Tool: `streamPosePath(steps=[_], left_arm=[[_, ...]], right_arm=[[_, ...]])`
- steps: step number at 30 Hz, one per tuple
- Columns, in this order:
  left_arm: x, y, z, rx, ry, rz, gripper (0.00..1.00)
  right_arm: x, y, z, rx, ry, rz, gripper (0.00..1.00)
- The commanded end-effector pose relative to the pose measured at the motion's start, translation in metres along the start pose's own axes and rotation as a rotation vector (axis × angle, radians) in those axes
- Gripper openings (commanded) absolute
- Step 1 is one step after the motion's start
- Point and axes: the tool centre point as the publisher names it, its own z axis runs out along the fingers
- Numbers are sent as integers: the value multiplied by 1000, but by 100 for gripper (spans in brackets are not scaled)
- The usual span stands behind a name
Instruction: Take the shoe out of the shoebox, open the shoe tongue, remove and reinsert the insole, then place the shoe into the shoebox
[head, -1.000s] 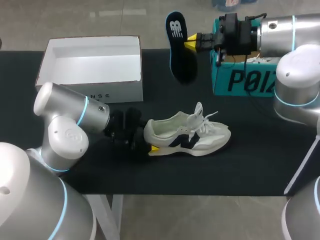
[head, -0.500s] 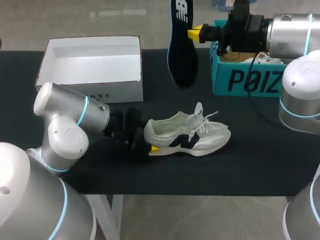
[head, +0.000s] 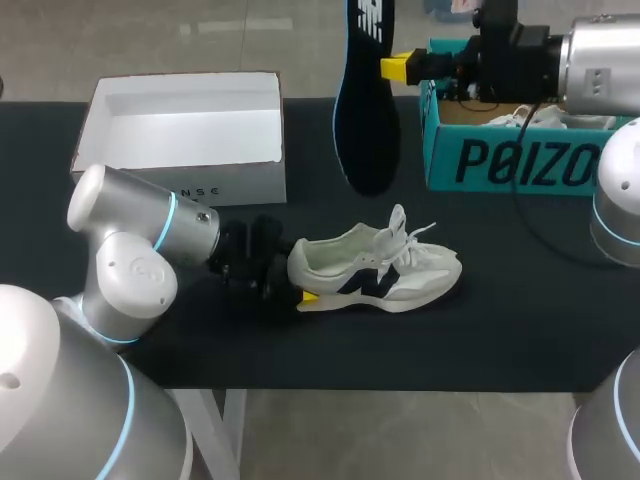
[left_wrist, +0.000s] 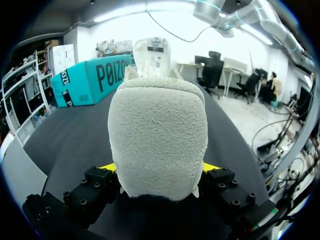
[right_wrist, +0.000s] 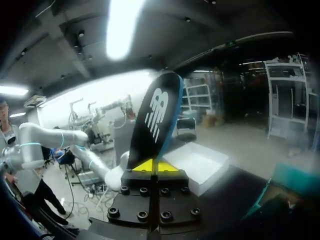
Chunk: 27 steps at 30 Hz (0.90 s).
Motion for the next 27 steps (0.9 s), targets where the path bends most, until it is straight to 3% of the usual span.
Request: streamPosePath(steps=[1, 11, 27], left_arm=[[1, 1, 1, -2, -1, 0, 0], [1, 1, 1, -2, -1, 0, 0], [1, 1, 1, -2, -1, 0, 0]], right_arm=[[16, -8, -25, 20, -50, 17, 0], [60, -22, -41, 20, -100, 75, 0], [94, -47, -65, 42, -157, 116, 0]])
